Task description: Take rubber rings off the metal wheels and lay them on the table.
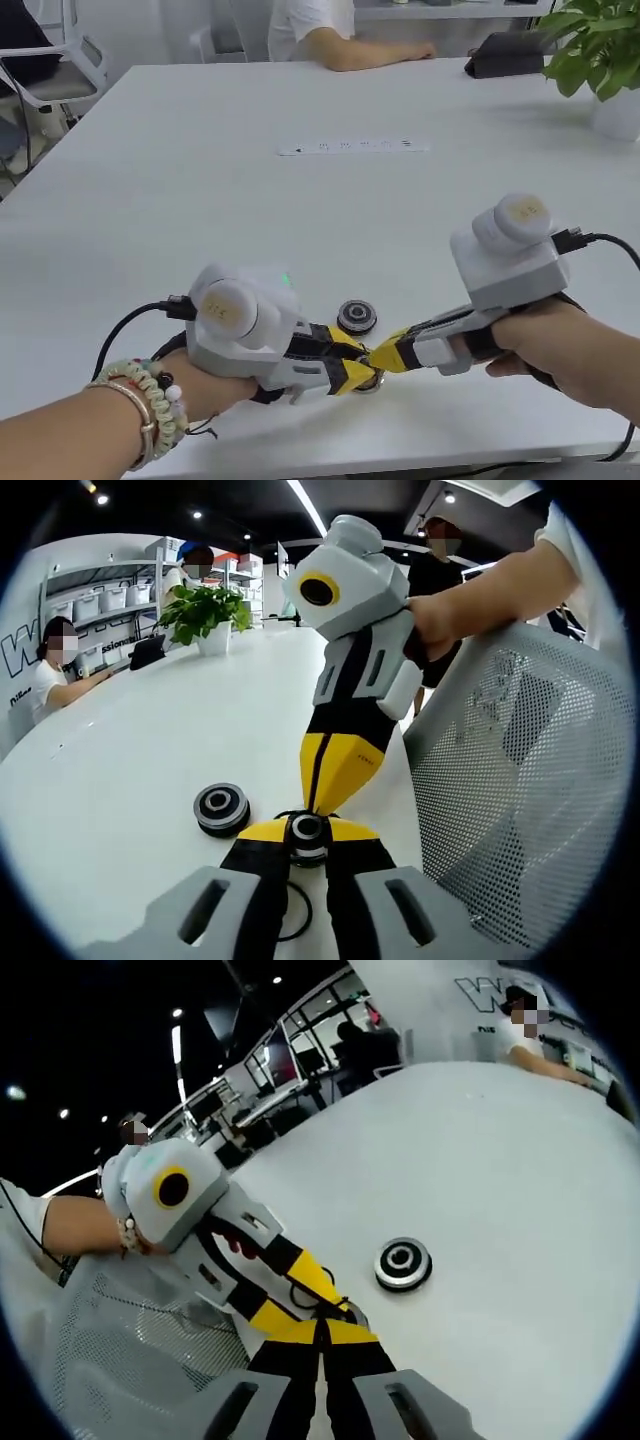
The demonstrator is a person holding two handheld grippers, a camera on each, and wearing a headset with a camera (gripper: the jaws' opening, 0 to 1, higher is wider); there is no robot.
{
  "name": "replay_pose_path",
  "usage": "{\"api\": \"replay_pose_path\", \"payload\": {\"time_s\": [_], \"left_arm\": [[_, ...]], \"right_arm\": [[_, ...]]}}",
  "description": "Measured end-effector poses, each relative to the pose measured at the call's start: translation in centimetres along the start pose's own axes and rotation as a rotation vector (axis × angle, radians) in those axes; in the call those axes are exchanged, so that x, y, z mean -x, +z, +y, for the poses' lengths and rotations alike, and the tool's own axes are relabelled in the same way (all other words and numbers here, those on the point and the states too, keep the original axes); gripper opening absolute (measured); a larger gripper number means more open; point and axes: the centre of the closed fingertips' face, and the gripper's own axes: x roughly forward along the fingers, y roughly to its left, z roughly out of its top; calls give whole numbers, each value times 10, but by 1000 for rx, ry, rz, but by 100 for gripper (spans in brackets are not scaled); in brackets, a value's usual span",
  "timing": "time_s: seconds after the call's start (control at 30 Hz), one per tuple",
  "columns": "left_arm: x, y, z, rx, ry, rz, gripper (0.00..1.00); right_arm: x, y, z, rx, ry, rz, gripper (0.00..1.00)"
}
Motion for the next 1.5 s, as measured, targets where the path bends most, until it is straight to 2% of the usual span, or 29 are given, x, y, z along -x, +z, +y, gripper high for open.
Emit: {"api": "replay_pose_path", "payload": {"time_s": [0.17,0.27,0.4,0.5,0.57,0.7,0.77,0.93,1.0,1.07,1.2,1.23,1.27,1.33,1.5], "left_arm": [[0,0,0,3,1,-1,8],[0,0,0,7,2,-4,8],[0,1,0,21,13,-16,8],[-1,2,1,34,14,3,8],[-1,1,0,23,15,9,8],[-2,2,0,12,11,23,8],[-2,2,1,36,8,33,9],[-2,1,-5,-18,-16,75,14],[0,2,-7,-9,-21,92,23],[4,9,-7,-15,-19,75,29],[12,21,-11,13,-54,51,32],[14,23,-12,5,-57,51,32],[18,26,-12,-35,-55,54,32],[23,29,-13,-73,-60,63,32],[35,42,-13,-70,-67,46,37]], "right_arm": [[1,-8,-11,-3,-41,32,0],[2,-13,-19,-32,-68,49,0],[2,-14,-21,-49,-81,52,0],[1,-13,-19,-20,-87,58,0],[1,-13,-19,11,-91,66,0],[1,-12,-20,19,-94,67,0],[1,-12,-19,24,-98,66,0],[0,-10,-19,30,-102,60,0],[0,-10,-19,28,-103,58,0],[0,-10,-18,33,-101,58,0],[0,-7,-15,30,-88,49,0],[1,-7,-14,30,-86,49,0],[1,-7,-13,29,-85,49,0],[2,-7,-13,27,-83,48,0],[5,-4,-15,18,-83,31,0]]}}
